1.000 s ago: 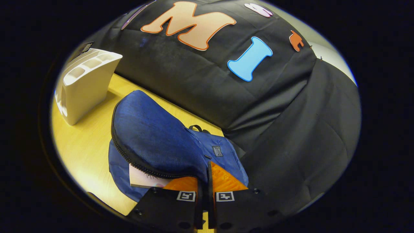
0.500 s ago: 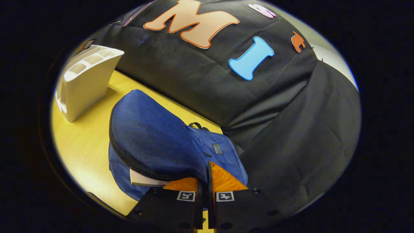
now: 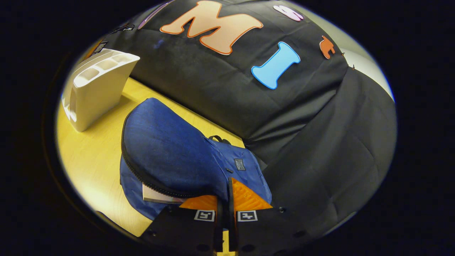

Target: Open the schoolbag, grab two books from the bookshelf and put them into the schoolbag.

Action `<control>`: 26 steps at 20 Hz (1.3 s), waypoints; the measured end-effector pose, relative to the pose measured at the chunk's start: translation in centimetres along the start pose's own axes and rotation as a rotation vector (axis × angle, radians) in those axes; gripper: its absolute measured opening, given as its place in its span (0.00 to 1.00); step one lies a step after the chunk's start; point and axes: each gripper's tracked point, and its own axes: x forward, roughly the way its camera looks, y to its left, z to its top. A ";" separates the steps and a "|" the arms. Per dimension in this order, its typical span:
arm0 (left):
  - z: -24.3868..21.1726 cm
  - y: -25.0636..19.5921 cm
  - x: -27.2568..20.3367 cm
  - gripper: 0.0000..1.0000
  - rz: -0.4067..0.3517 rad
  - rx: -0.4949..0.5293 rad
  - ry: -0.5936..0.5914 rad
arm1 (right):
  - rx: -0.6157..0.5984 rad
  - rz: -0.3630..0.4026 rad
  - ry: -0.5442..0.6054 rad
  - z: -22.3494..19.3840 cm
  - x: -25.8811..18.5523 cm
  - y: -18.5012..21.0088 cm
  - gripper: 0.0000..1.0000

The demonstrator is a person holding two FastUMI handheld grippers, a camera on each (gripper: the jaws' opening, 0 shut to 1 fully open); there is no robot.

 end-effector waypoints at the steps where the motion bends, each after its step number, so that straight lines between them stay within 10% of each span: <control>1: -0.3 -0.1 -0.1 0.39 0.005 -0.025 0.011 | 0.001 0.000 -0.001 0.0 0.0 0.0 0.06; 26: -15.6 -2.9 -18.2 0.39 -0.119 -0.237 -0.072 | 0.026 0.076 -0.084 -0.2 -0.4 -0.5 0.06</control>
